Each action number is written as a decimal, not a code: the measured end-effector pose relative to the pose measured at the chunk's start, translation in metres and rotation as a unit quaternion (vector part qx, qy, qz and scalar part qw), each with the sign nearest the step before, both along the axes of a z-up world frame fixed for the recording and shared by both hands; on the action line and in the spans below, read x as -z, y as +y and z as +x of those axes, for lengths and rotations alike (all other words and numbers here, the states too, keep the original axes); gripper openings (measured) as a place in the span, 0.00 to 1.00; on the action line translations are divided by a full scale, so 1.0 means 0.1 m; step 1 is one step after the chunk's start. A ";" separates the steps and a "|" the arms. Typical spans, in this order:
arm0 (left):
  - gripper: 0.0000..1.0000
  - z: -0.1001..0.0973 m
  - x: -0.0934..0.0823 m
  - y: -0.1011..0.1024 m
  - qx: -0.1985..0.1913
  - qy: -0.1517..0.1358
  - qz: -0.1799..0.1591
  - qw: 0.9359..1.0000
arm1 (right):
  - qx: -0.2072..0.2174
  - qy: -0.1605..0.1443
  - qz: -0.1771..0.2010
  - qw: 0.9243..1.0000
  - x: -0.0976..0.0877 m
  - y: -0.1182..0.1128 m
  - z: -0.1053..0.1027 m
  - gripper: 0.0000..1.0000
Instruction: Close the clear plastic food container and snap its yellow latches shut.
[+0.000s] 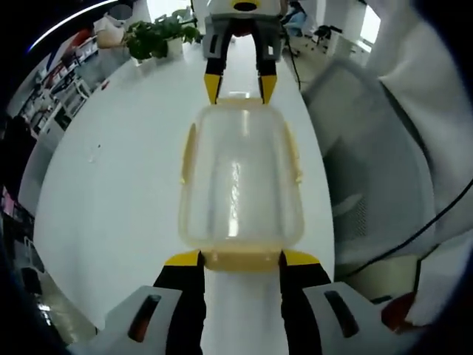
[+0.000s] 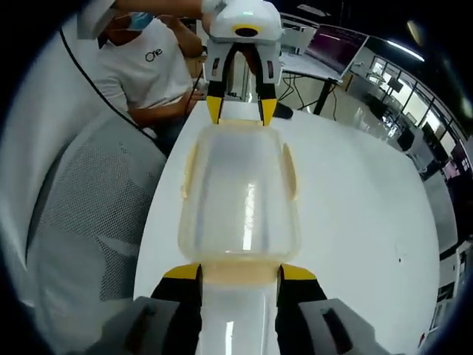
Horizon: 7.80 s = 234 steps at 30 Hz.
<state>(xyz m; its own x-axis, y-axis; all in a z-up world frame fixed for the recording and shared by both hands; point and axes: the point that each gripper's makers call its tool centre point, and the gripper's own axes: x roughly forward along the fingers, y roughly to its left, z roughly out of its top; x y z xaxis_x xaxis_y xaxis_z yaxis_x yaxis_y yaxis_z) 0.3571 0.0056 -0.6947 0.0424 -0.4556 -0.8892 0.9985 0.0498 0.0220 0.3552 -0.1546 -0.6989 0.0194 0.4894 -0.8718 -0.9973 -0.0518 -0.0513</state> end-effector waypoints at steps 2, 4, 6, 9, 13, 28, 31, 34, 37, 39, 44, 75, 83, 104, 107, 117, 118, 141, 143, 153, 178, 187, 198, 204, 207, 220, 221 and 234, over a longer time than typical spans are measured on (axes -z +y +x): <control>0.37 0.00 -0.05 -0.06 0.003 -0.001 0.001 1.000 | 0.002 0.002 0.000 1.000 -0.04 -0.06 -0.01 0.37; 0.37 0.00 -0.08 -0.10 0.005 -0.003 0.001 1.000 | 0.004 0.002 0.000 1.000 -0.07 -0.10 -0.01 0.37; 0.37 0.00 -0.11 -0.17 0.005 -0.003 0.002 1.000 | 0.006 0.002 0.000 1.000 -0.09 -0.16 -0.02 0.37; 0.37 -0.02 -0.14 -0.27 0.005 -0.003 0.003 1.000 | 0.008 0.005 0.001 1.000 -0.13 -0.25 -0.04 0.37; 0.37 -0.03 -0.15 -0.39 0.002 0.003 -0.001 1.000 | 0.007 0.004 -0.001 1.000 -0.15 -0.39 -0.05 0.37; 0.37 -0.03 -0.14 -0.86 0.003 0.011 0.000 1.000 | 0.014 0.013 -0.007 1.000 -0.13 -0.86 -0.07 0.37; 0.37 -0.04 -0.14 -0.96 0.009 0.011 0.002 1.000 | 0.013 0.012 -0.009 1.000 -0.11 -0.96 -0.08 0.37; 0.37 -0.04 -0.12 -1.06 0.009 0.012 0.003 1.000 | 0.015 0.012 -0.009 1.000 -0.10 -1.06 -0.08 0.37; 0.37 -0.03 -0.10 -1.15 0.010 0.012 0.003 1.000 | 0.016 0.011 -0.010 1.000 -0.08 -1.15 -0.08 0.37; 0.37 -0.03 -0.09 -1.22 0.010 0.013 0.002 1.000 | 0.015 0.009 -0.012 1.000 -0.06 -1.22 -0.07 0.37; 0.37 -0.03 -0.04 -1.39 0.010 0.013 0.003 1.000 | 0.015 0.010 -0.018 1.000 -0.03 -1.39 -0.07 0.37; 0.37 0.06 0.29 -1.92 0.020 0.006 0.026 0.999 | 0.019 0.011 -0.029 0.999 0.26 -1.93 0.00 0.37; 0.37 0.07 0.39 -1.96 0.026 0.009 0.036 0.999 | 0.023 0.016 -0.032 0.999 0.35 -1.97 -0.02 0.37; 0.37 0.05 0.48 -1.92 0.037 0.009 0.048 0.998 | 0.027 0.025 -0.025 0.999 0.43 -1.93 -0.04 0.38; 0.38 0.07 0.50 -1.93 0.033 0.005 0.053 0.998 | 0.027 0.025 -0.027 0.999 0.44 -1.94 -0.03 0.38; 0.38 0.07 0.50 -1.93 0.028 0.003 0.052 0.998 | 0.028 0.031 -0.033 0.999 0.44 -1.96 -0.05 0.39; 0.38 0.06 0.50 -1.93 0.029 0.005 0.051 0.998 | 0.027 0.029 -0.035 0.999 0.45 -1.96 -0.05 0.39; 0.69 0.01 0.21 -1.97 -0.118 0.047 -0.034 0.991 | 0.191 0.074 0.028 0.978 0.10 -1.83 -0.04 0.59; 0.70 0.00 0.18 -2.05 -0.163 0.070 -0.064 0.982 | 0.214 0.076 0.050 0.973 0.06 -1.77 -0.03 0.56; 0.63 0.13 0.23 -1.95 -0.364 0.115 -0.118 0.917 | 0.374 0.111 0.084 0.917 0.07 -1.75 0.04 0.43; 0.57 0.11 0.40 -2.08 -0.516 0.178 -0.144 0.826 | 0.495 0.158 0.064 0.852 0.31 -1.71 0.04 0.45; 0.50 0.07 0.45 -2.12 -0.490 0.161 -0.117 0.849 | 0.498 0.159 0.054 0.851 0.38 -1.69 0.02 0.44; 0.47 0.07 0.46 -2.17 -0.509 0.171 -0.130 0.834 | 0.509 0.155 0.046 0.845 0.40 -1.68 0.02 0.43; 0.45 0.05 0.56 -2.20 -0.519 0.186 -0.138 0.823 | 0.531 0.152 0.042 0.833 0.42 -1.67 0.03 0.45; 0.45 0.09 0.58 -2.20 -0.526 0.195 -0.148 0.814 | 0.532 0.157 0.036 0.831 0.45 -1.70 -0.01 0.45; 0.48 0.07 0.50 -2.21 -0.519 0.192 -0.146 0.820 | 0.536 0.176 0.070 0.823 0.42 -1.65 0.04 0.48; 0.49 0.07 0.51 -2.22 -0.513 0.193 -0.143 0.824 | 0.538 0.177 0.071 0.821 0.43 -1.65 0.04 0.48; 0.55 -0.01 0.48 -2.15 -0.470 0.178 -0.115 0.857 | 0.505 0.167 0.061 0.845 0.38 -1.71 -0.02 0.43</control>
